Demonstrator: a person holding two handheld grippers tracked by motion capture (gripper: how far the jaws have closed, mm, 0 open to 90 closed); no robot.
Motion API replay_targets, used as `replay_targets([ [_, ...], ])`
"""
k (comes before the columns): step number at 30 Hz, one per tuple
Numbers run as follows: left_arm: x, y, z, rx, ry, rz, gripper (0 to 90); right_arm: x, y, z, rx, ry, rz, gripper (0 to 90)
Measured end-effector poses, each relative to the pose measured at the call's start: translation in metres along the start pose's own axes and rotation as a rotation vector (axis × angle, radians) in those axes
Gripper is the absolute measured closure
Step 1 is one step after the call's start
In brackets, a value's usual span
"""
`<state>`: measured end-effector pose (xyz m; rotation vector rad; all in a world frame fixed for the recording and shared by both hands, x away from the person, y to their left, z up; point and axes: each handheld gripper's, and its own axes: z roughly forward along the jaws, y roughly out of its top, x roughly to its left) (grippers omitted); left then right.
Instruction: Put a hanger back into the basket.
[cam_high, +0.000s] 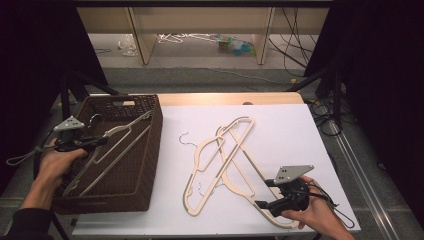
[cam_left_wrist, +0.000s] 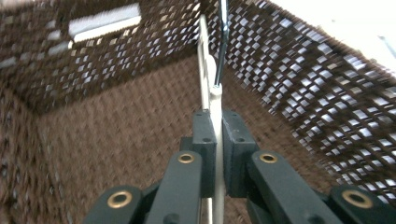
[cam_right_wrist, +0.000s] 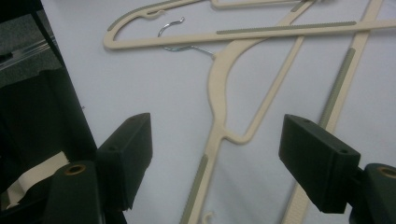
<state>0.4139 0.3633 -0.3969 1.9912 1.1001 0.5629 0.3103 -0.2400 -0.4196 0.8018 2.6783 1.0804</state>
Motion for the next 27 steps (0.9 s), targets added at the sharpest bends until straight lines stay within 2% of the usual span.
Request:
replay_targets([
  [1,0.003,0.0,-0.001,0.012,0.023,0.026,81.1,0.0,0.0,0.0,-0.006,-0.006,-0.004,26.9],
  [2,0.003,-0.001,-0.002,0.027,0.046,-0.004,80.1,0.0,0.0,0.0,-0.006,-0.006,-0.001,26.9],
  [3,0.008,-0.001,-0.004,0.046,0.044,0.05,79.4,0.0,0.0,0.0,-0.009,-0.008,0.001,26.9],
  [4,0.005,-0.002,-0.004,0.039,0.061,-0.005,77.3,0.0,0.0,0.0,-0.01,-0.006,0.003,26.9],
  [5,0.008,-0.001,-0.006,0.061,0.076,0.027,73.3,0.0,0.0,0.002,-0.022,-0.011,-0.007,26.9],
  [6,0.004,-0.003,-0.009,0.063,0.124,-0.024,69.2,0.001,0.0,0.002,-0.019,-0.009,-0.01,26.9],
  [7,0.005,-0.002,-0.012,0.09,0.143,0.006,67.5,0.001,0.0,0.002,-0.017,-0.01,-0.005,26.9],
  [9,0.002,-0.002,-0.014,0.087,0.162,-0.044,63.9,0.0,0.0,0.002,-0.005,0.0,-0.006,26.9],
  [11,-0.002,0.0,-0.017,0.078,0.201,-0.063,55.1,0.0,-0.001,0.002,0.003,0.005,-0.007,26.9],
  [12,-0.005,0.001,-0.019,0.069,0.213,-0.061,54.5,-0.001,-0.001,0.002,0.001,0.004,-0.011,26.9],
  [15,-0.01,0.004,-0.022,0.044,0.202,-0.058,48.3,-0.001,-0.001,0.002,0.0,0.0,-0.005,26.9],
  [16,-0.018,0.008,-0.024,0.011,0.205,-0.079,45.0,0.001,-0.001,0.004,-0.014,-0.007,-0.002,26.9],
  [17,-0.022,0.009,-0.025,-0.009,0.202,-0.089,43.5,0.0,-0.001,0.003,-0.003,-0.002,-0.002,26.9],
  [19,-0.035,0.013,-0.028,-0.044,0.171,-0.101,42.2,0.001,-0.001,0.003,0.0,0.003,0.001,26.9],
  [20,-0.035,0.013,-0.028,-0.044,0.171,-0.101,40.7,0.001,-0.001,0.003,0.0,0.003,0.001,26.9],
  [21,-0.043,0.015,-0.03,-0.061,0.152,-0.103,40.7,0.001,-0.001,0.003,0.002,0.005,0.001,26.9],
  [22,-0.057,0.017,-0.032,-0.094,0.114,-0.107,37.2,0.001,-0.001,0.004,-0.014,-0.005,0.006,26.9],
  [24,-0.075,0.02,-0.034,-0.12,0.081,-0.083,34.6,0.0,-0.001,0.004,-0.004,-0.004,0.005,26.8],
  [27,-0.102,0.024,-0.034,-0.153,0.03,-0.059,30.5,0.0,-0.002,0.006,-0.021,-0.017,0.016,26.5],
])
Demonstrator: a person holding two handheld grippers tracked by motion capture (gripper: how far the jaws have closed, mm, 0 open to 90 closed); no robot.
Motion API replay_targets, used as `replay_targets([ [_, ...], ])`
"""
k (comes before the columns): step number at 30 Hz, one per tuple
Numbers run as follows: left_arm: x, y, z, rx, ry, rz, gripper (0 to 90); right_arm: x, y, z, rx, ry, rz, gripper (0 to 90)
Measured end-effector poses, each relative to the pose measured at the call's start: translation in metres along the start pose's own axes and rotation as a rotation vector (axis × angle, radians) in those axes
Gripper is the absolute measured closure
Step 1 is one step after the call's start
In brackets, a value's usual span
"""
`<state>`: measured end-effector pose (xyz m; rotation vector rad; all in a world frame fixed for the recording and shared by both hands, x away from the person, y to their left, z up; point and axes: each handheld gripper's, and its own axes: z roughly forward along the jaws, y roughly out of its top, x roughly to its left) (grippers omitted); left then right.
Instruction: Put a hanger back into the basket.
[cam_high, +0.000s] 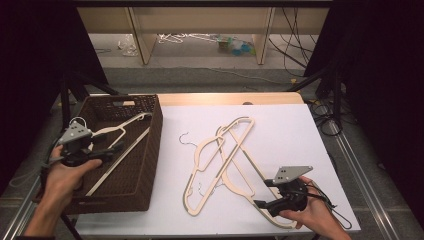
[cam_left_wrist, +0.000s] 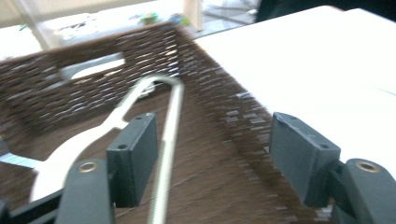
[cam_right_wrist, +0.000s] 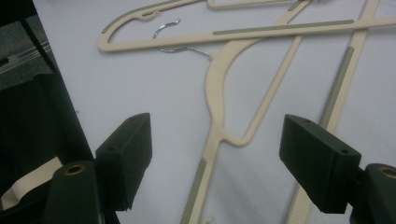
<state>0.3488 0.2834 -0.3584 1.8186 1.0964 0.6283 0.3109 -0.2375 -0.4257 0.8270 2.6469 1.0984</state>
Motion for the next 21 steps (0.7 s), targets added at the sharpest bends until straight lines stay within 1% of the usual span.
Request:
replay_targets([
  [1,0.0,0.0,0.0,0.0,0.0,0.0,29.9,0.0,0.0,0.0,0.0,0.0,0.0,26.5],
  [2,-0.01,0.001,0.0,-0.015,-0.027,0.019,29.9,0.0,0.0,0.0,-0.002,-0.001,0.002,26.2],
  [3,-0.017,0.001,0.0,-0.027,-0.045,0.038,28.8,-0.001,0.0,0.0,0.008,0.003,-0.001,26.2],
  [4,-0.027,0.001,0.0,-0.034,-0.05,0.015,26.2,-0.001,0.0,0.0,0.009,0.011,0.0,26.1],
  [5,-0.039,0.002,0.001,-0.052,-0.075,0.045,25.9,-0.001,-0.001,0.001,0.002,0.002,0.0,25.7],
  [6,-0.039,0.002,0.001,-0.052,-0.075,0.045,26.3,-0.001,-0.001,0.001,0.001,-0.003,0.005,25.6],
  [7,-0.052,0.001,0.001,-0.067,-0.104,0.072,24.7,-0.002,-0.001,0.001,-0.004,-0.005,0.006,25.6],
  [8,-0.06,-0.001,0.001,-0.075,-0.117,0.069,24.3,-0.002,-0.002,0.002,-0.015,-0.011,0.015,25.5],
  [9,-0.06,-0.001,0.001,-0.075,-0.117,0.069,24.1,-0.002,-0.002,0.002,-0.015,-0.011,0.015,25.5],
  [10,-0.066,-0.002,0.003,-0.095,-0.139,0.086,22.8,-0.003,-0.003,0.002,-0.015,-0.011,0.022,25.1],
  [11,-0.077,-0.005,0.004,-0.106,-0.152,0.083,21.8,-0.004,-0.003,0.002,-0.023,-0.022,0.025,25.0],
  [13,-0.087,-0.008,0.006,-0.116,-0.174,0.088,21.3,-0.005,-0.004,0.002,-0.029,-0.027,0.033,24.2],
  [15,-0.096,-0.012,0.008,-0.122,-0.182,0.111,20.2,-0.006,-0.005,0.002,-0.032,-0.036,0.038,24.0],
  [16,-0.096,-0.012,0.008,-0.122,-0.182,0.111,20.2,-0.006,-0.005,0.002,-0.032,-0.036,0.038,24.0],
  [17,-0.105,-0.017,0.01,-0.121,-0.19,0.111,20.1,-0.007,-0.006,0.002,-0.037,-0.038,0.047,23.2],
  [19,-0.113,-0.024,0.012,-0.126,-0.195,0.137,19.5,-0.007,-0.007,0.002,-0.04,-0.044,0.051,23.1],
  [20,-0.115,-0.026,0.013,-0.13,-0.204,0.14,19.0,-0.007,-0.007,0.002,-0.04,-0.048,0.05,22.9],
  [21,-0.115,-0.026,0.013,-0.13,-0.204,0.14,19.0,-0.007,-0.007,0.002,-0.04,-0.048,0.05,22.9],
])
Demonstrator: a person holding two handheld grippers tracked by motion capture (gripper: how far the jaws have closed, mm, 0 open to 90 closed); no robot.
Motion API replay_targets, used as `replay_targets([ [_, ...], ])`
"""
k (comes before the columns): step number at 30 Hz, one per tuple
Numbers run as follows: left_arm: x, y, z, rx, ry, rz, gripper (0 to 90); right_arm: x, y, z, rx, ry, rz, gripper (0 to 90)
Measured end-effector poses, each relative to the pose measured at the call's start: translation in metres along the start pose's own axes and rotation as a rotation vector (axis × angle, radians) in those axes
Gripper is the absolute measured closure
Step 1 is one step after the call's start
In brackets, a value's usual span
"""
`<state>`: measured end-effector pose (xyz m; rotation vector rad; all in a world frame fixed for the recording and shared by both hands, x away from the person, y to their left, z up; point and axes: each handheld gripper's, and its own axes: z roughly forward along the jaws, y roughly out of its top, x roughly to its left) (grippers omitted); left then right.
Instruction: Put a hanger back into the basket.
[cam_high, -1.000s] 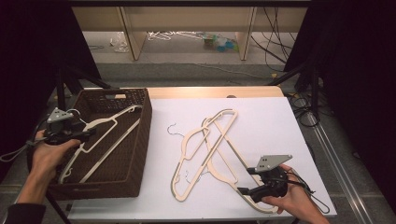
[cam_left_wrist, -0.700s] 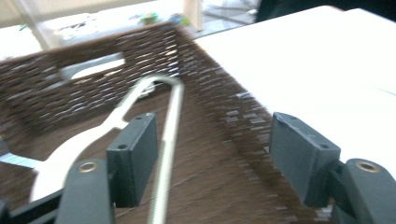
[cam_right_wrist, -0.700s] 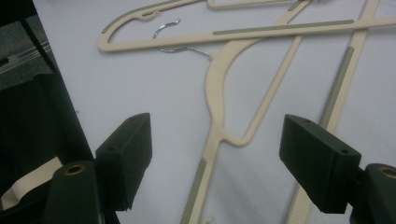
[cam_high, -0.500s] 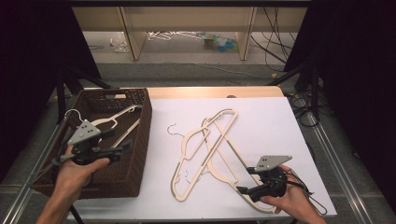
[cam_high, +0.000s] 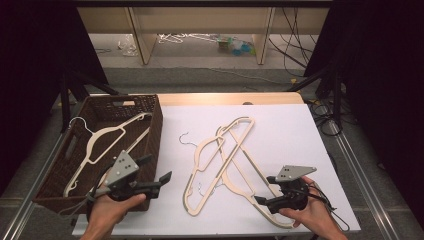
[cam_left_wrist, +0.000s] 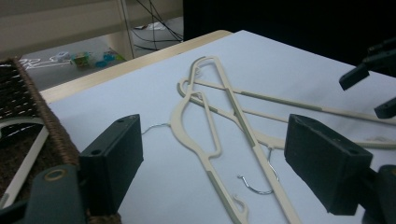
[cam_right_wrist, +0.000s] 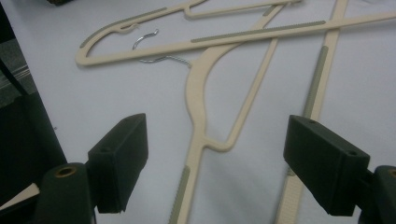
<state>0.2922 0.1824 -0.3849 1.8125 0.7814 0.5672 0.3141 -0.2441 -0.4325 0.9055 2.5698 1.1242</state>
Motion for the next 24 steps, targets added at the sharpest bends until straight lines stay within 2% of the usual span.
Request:
replay_targets([
  [3,-0.014,-0.015,0.001,-0.005,-0.034,0.01,18.3,0.0,0.0,0.002,-0.001,-0.004,0.006,22.1],
  [7,-0.02,-0.028,0.0,-0.022,-0.046,0.007,18.3,0.001,-0.001,0.002,0.001,0.0,0.005,22.0],
  [10,-0.021,-0.032,0.001,-0.034,-0.039,0.011,18.3,0.001,0.0,0.003,0.002,-0.002,0.006,22.0],
  [11,-0.02,-0.034,0.0,-0.027,-0.024,0.043,18.3,0.002,0.0,0.004,-0.002,-0.005,0.003,22.0],
  [12,-0.02,-0.035,-0.001,-0.028,-0.025,0.023,18.3,0.003,0.0,0.003,0.001,-0.001,0.005,22.1],
  [17,-0.018,-0.038,-0.004,-0.041,-0.018,0.027,18.3,0.003,0.001,0.006,-0.004,-0.006,0.003,22.1],
  [18,-0.018,-0.041,-0.003,-0.038,-0.013,0.031,18.4,0.004,0.001,0.008,-0.005,-0.02,0.019,22.5],
  [20,-0.019,-0.042,-0.002,-0.038,-0.014,0.032,18.3,0.005,0.001,0.009,-0.004,-0.02,0.025,22.7],
  [21,-0.021,-0.045,-0.001,-0.019,-0.016,0.035,18.3,0.006,0.003,0.014,-0.001,-0.043,0.043,22.8],
  [23,-0.024,-0.046,0.002,-0.017,-0.021,0.039,18.4,0.008,0.006,0.02,-0.011,-0.062,0.053,23.2],
  [24,-0.025,-0.047,0.003,-0.005,-0.021,0.05,18.4,0.01,0.008,0.021,0.009,-0.072,0.084,23.8],
])
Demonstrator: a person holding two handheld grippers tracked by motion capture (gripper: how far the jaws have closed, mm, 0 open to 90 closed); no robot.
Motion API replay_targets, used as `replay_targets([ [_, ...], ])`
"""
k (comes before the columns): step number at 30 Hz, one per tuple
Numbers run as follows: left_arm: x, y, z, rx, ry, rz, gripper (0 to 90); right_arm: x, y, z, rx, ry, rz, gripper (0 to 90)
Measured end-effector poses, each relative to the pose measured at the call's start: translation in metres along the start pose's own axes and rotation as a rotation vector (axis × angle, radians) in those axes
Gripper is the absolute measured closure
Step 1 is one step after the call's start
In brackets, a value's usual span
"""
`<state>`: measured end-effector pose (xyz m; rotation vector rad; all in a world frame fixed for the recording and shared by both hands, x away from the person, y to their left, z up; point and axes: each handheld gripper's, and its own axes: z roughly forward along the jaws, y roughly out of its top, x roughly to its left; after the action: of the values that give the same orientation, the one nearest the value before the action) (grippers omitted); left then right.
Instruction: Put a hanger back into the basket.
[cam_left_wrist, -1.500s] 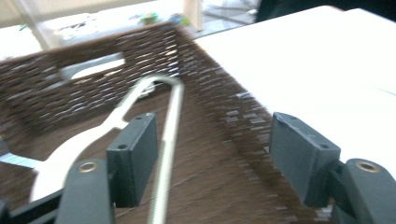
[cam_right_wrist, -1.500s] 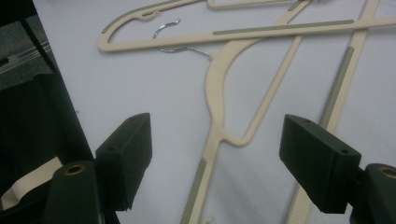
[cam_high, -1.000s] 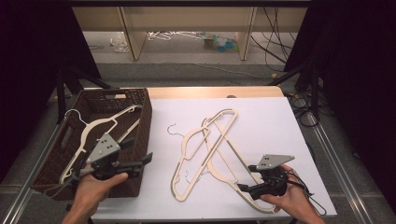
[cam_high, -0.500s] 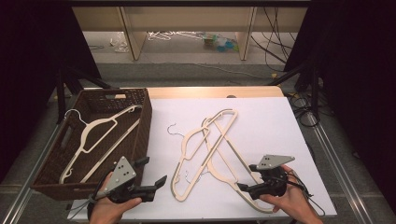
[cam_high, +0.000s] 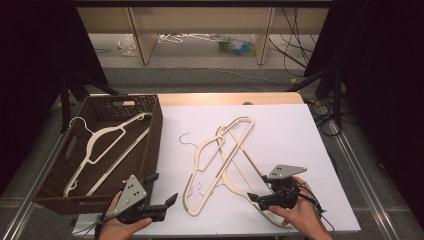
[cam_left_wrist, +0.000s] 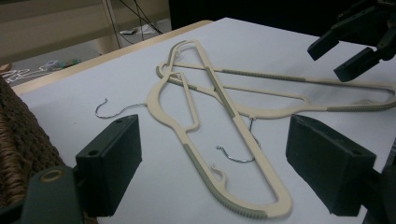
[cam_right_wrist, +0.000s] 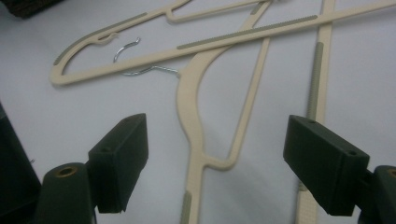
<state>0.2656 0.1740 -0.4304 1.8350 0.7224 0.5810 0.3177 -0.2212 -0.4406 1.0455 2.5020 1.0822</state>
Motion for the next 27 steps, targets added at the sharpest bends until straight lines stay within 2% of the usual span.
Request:
replay_targets([
  [1,-0.001,-0.001,0.002,0.004,-0.002,0.001,18.3,0.001,0.001,0.005,-0.017,-0.019,0.007,23.7],
  [2,-0.002,-0.001,0.003,0.006,-0.003,-0.001,18.3,0.003,0.005,0.007,-0.001,-0.024,0.027,23.8],
  [4,-0.004,-0.002,0.005,0.013,-0.019,0.011,18.3,0.006,0.01,0.014,0.011,-0.045,0.022,24.0],
  [6,-0.005,-0.004,0.006,0.015,-0.028,0.013,18.3,0.01,0.015,0.021,-0.001,-0.068,0.02,24.1],
  [7,-0.005,-0.004,0.006,0.015,-0.028,0.013,18.4,0.01,0.015,0.021,-0.001,-0.068,0.02,24.1],
  [8,-0.006,-0.005,0.006,0.024,-0.027,0.014,18.4,0.014,0.022,0.029,-0.001,-0.073,0.041,24.0],
  [11,-0.005,-0.004,0.005,0.021,-0.025,0.013,18.4,0.015,0.028,0.037,-0.014,-0.086,0.03,24.0],
  [13,-0.004,-0.005,0.004,0.021,-0.024,0.018,18.3,0.019,0.038,0.051,0.013,-0.084,0.049,23.8],
  [14,-0.004,-0.005,0.004,0.021,-0.024,0.018,18.3,0.019,0.038,0.051,0.013,-0.084,0.049,23.8],
  [15,-0.005,-0.005,0.005,0.021,-0.028,0.02,18.3,0.019,0.041,0.058,0.017,-0.094,0.042,23.5],
  [17,-0.005,-0.006,0.005,0.031,-0.025,0.028,18.3,0.021,0.048,0.067,0.035,-0.11,0.061,23.0],
  [18,-0.005,-0.005,0.005,0.029,-0.027,0.027,18.3,0.023,0.054,0.079,0.043,-0.114,0.069,23.0],
  [21,-0.005,-0.006,0.005,0.028,-0.028,0.027,18.3,0.024,0.061,0.093,0.06,-0.13,0.07,23.0],
  [25,-0.005,-0.005,0.006,0.028,-0.035,0.03,18.3,0.02,0.065,0.108,0.089,-0.157,0.106,22.3],
  [27,-0.005,-0.006,0.005,0.028,-0.037,0.03,18.3,0.019,0.066,0.11,0.089,-0.164,0.103,22.3],
])
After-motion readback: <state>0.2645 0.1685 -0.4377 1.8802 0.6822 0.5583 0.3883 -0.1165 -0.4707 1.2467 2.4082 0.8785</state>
